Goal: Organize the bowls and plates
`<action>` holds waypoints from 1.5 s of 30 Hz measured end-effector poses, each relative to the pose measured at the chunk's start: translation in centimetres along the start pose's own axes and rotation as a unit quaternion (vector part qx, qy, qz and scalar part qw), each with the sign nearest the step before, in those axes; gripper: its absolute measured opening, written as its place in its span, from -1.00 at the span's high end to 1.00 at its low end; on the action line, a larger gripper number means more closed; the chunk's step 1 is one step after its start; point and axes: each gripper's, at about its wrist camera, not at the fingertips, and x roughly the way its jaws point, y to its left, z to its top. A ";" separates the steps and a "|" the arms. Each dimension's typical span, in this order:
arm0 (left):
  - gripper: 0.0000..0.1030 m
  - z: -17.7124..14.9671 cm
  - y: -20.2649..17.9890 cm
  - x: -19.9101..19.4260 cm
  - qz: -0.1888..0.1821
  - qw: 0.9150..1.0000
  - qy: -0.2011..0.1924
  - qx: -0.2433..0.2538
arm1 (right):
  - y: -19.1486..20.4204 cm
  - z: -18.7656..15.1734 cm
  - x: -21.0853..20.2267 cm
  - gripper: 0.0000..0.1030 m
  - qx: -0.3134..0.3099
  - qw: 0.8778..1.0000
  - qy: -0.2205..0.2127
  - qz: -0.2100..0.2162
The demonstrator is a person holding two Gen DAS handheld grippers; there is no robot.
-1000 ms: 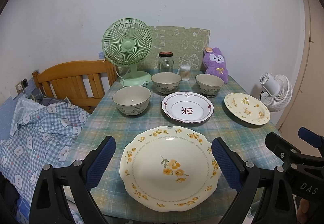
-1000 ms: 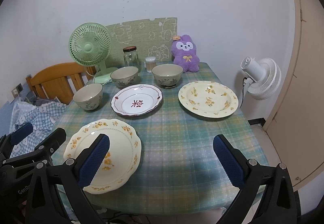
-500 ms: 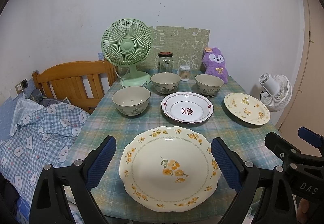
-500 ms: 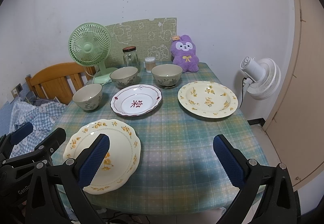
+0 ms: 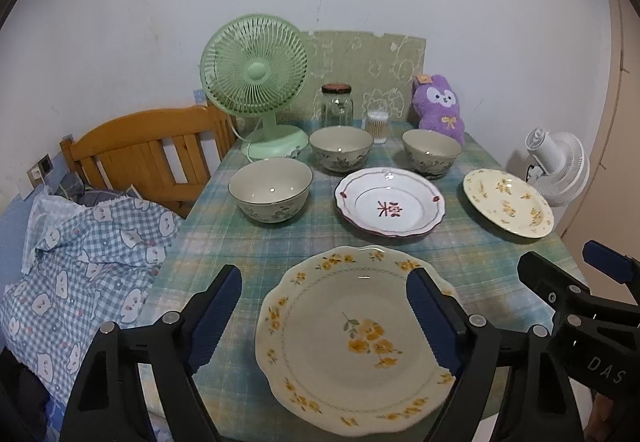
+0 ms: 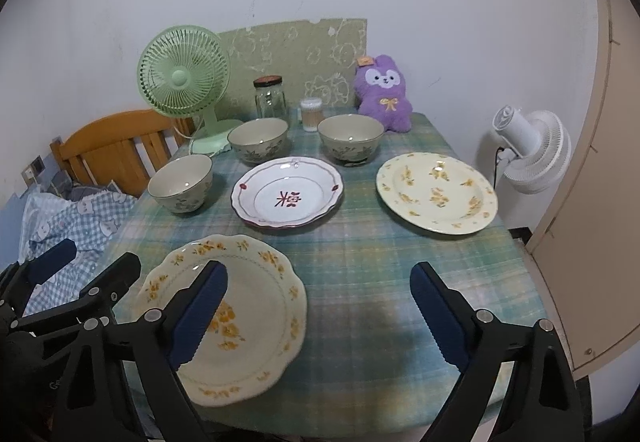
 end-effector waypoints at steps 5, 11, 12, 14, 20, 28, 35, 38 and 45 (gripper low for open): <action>-0.50 0.0 0.8 2.7 0.004 1.000 0.029 0.011 | 1.6 0.6 2.8 -0.72 0.003 1.000 0.024 0.002; -0.46 -0.8 2.5 6.1 -0.001 0.998 0.071 0.002 | 3.4 0.1 6.5 -0.68 0.003 0.998 0.063 0.000; -0.43 -0.9 2.7 6.7 -0.002 0.997 0.077 0.002 | 3.7 0.0 7.2 -0.64 0.003 0.997 0.071 0.000; -0.36 -1.2 3.1 7.6 -0.004 0.996 0.093 0.000 | 4.1 -0.3 8.3 -0.60 0.004 0.996 0.087 -0.002; -0.24 -2.4 4.0 10.8 -0.016 0.989 0.144 -0.006 | 4.9 -1.2 11.2 -0.58 0.009 0.992 0.127 -0.016; 0.00 -3.7 4.8 13.7 -0.039 0.981 0.192 -0.009 | 5.7 -2.2 13.9 -0.52 0.010 0.985 0.166 -0.040; 0.07 -3.9 4.5 14.3 -0.058 0.977 0.207 -0.003 | 5.0 -2.8 15.4 -0.45 0.024 0.978 0.199 -0.058; 0.07 -3.8 4.5 14.4 -0.059 0.976 0.210 -0.008 | 4.7 -3.1 15.8 -0.38 0.031 0.975 0.212 -0.057; -0.01 -3.5 4.0 15.0 -0.041 0.977 0.210 -0.012 | 4.1 -3.2 16.9 -0.26 0.030 0.973 0.228 -0.030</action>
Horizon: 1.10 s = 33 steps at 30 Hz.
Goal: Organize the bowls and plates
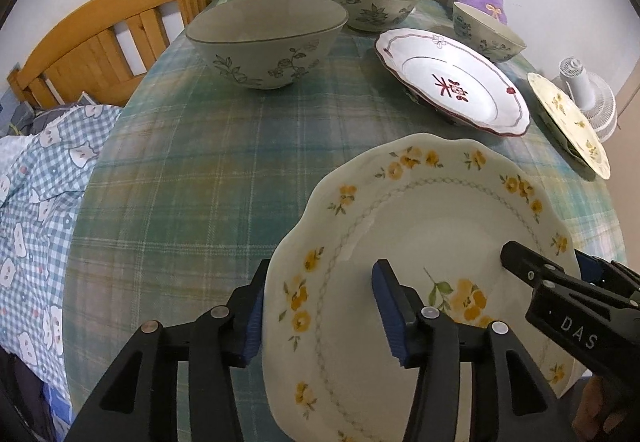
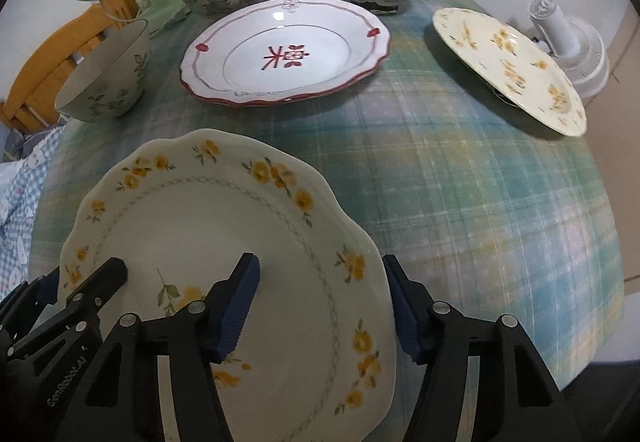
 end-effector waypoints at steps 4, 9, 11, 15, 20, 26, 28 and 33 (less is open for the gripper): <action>-0.02 0.2 -0.1 0.0 0.008 1.000 0.005 -0.021 | -0.2 0.2 0.1 -0.25 -0.016 1.000 0.010 0.018; -0.01 0.4 -1.2 -0.2 0.013 0.999 0.014 -0.028 | -1.4 0.7 -0.1 -0.20 -0.017 0.999 0.019 0.020; -0.01 0.5 -2.2 -0.4 0.014 0.999 0.012 -0.028 | -2.3 0.9 -0.4 -0.20 -0.018 0.999 0.019 0.021; -0.01 0.7 -4.1 -0.8 0.014 0.999 0.009 -0.027 | -4.2 1.1 -1.1 -0.20 -0.018 1.000 0.014 0.020; -0.01 0.8 -6.9 -0.7 0.012 1.000 0.008 -0.026 | -6.8 1.4 -1.4 -0.20 -0.018 1.000 0.013 0.015; -0.01 1.1 -10.0 0.0 0.010 1.000 0.012 -0.021 | -10.5 1.6 -1.2 -0.20 -0.013 1.000 0.016 0.012; -0.01 1.4 -10.9 0.3 0.011 1.000 0.015 -0.017 | -11.4 1.7 -0.9 -0.20 -0.007 1.000 0.018 0.012; -0.01 1.8 -12.3 0.8 0.016 1.000 0.017 -0.019 | -12.6 2.2 -0.3 -0.19 -0.009 1.000 0.019 0.012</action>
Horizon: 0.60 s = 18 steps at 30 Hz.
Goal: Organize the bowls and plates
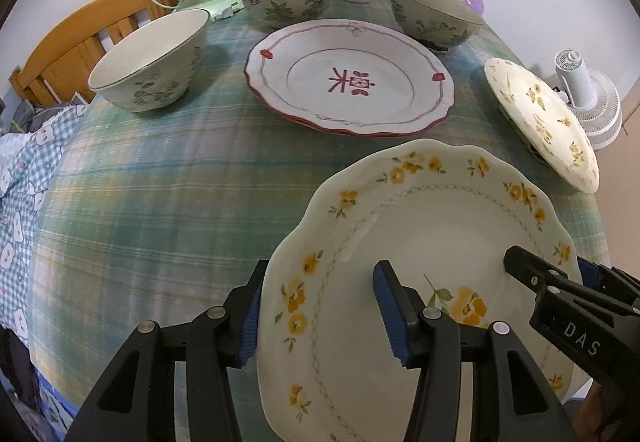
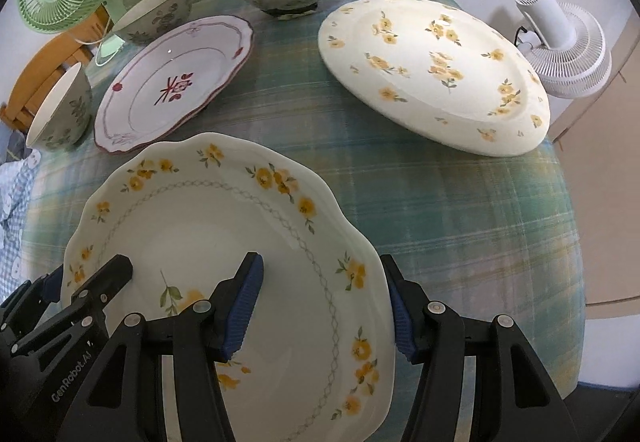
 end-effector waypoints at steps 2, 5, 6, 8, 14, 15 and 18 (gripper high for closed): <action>-0.01 0.0 -0.2 0.2 0.003 1.000 0.001 -0.001 | -0.3 0.1 0.2 -0.19 -0.001 1.000 0.002 0.002; -0.01 0.0 -0.3 0.3 0.006 1.000 0.003 -0.004 | -0.4 0.3 0.6 -0.19 -0.002 1.000 0.004 0.006; -0.02 0.0 -0.3 0.4 0.007 1.000 0.003 -0.005 | -0.3 0.3 0.6 -0.19 -0.003 1.000 0.003 0.007; -0.03 -0.1 -0.3 0.4 0.008 1.000 0.003 -0.005 | -0.4 0.4 0.7 -0.19 -0.004 1.000 0.003 0.009; -0.08 0.2 0.0 0.4 -0.002 1.000 0.007 -0.006 | -0.3 0.3 0.6 -0.19 -0.001 1.000 0.007 0.006; -0.19 0.4 0.0 0.2 -0.006 1.000 0.001 -0.004 | -0.3 0.3 0.4 -0.20 0.000 1.000 0.005 0.003; -0.58 1.0 -0.5 -1.6 -0.017 0.999 -0.029 0.020 | 0.2 0.6 -0.4 -0.30 -0.002 1.000 -0.005 -0.005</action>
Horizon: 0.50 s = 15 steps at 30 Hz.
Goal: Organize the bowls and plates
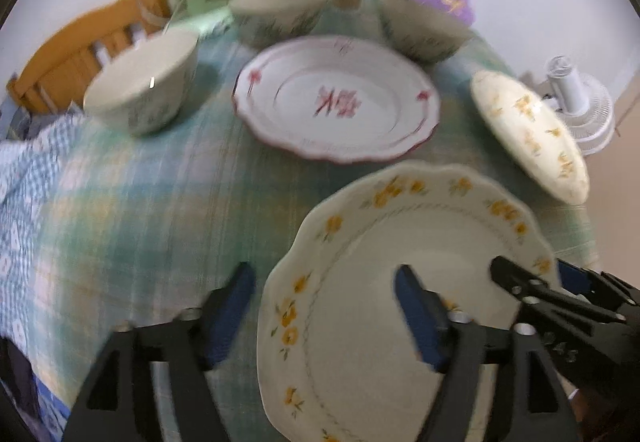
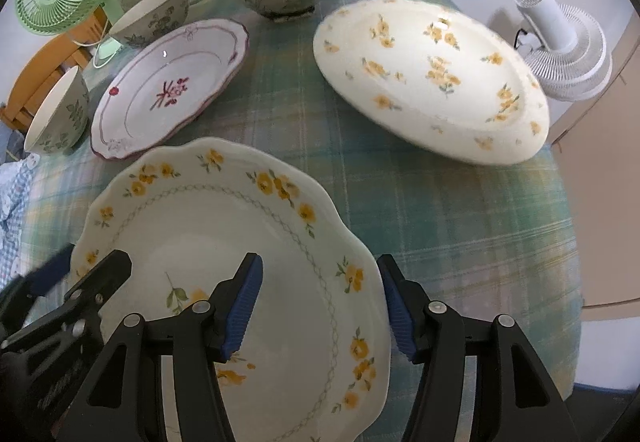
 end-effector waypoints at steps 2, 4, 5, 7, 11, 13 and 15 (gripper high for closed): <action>-0.61 0.4 -0.3 -0.7 0.000 1.000 -0.007 0.016 | 0.2 0.2 -0.8 -0.38 0.003 1.000 -0.010 -0.002; -0.61 1.0 -0.1 -1.2 -0.001 1.000 -0.005 0.024 | 0.3 0.4 -1.8 -0.49 0.011 1.000 -0.020 -0.014; -0.61 1.3 0.1 -1.4 -0.005 1.000 -0.003 0.025 | 0.3 0.4 -2.3 -0.55 0.019 0.999 -0.026 -0.018; -0.61 2.2 0.3 -1.7 -0.018 0.999 -0.004 0.032 | 0.3 0.5 -3.4 -0.57 0.032 0.998 -0.040 -0.022; -0.61 3.5 0.6 -2.9 -0.042 0.997 -0.018 0.054 | 0.4 1.2 -5.1 -0.58 0.046 0.997 -0.060 -0.025; -0.63 4.2 0.6 -3.2 -0.062 0.996 -0.015 0.054 | 0.0 1.6 -6.2 -0.58 0.061 0.995 -0.075 -0.022; -0.64 4.6 0.3 -3.6 -0.067 0.996 -0.023 0.059 | -0.3 2.0 -7.1 -0.66 0.078 0.993 -0.090 -0.026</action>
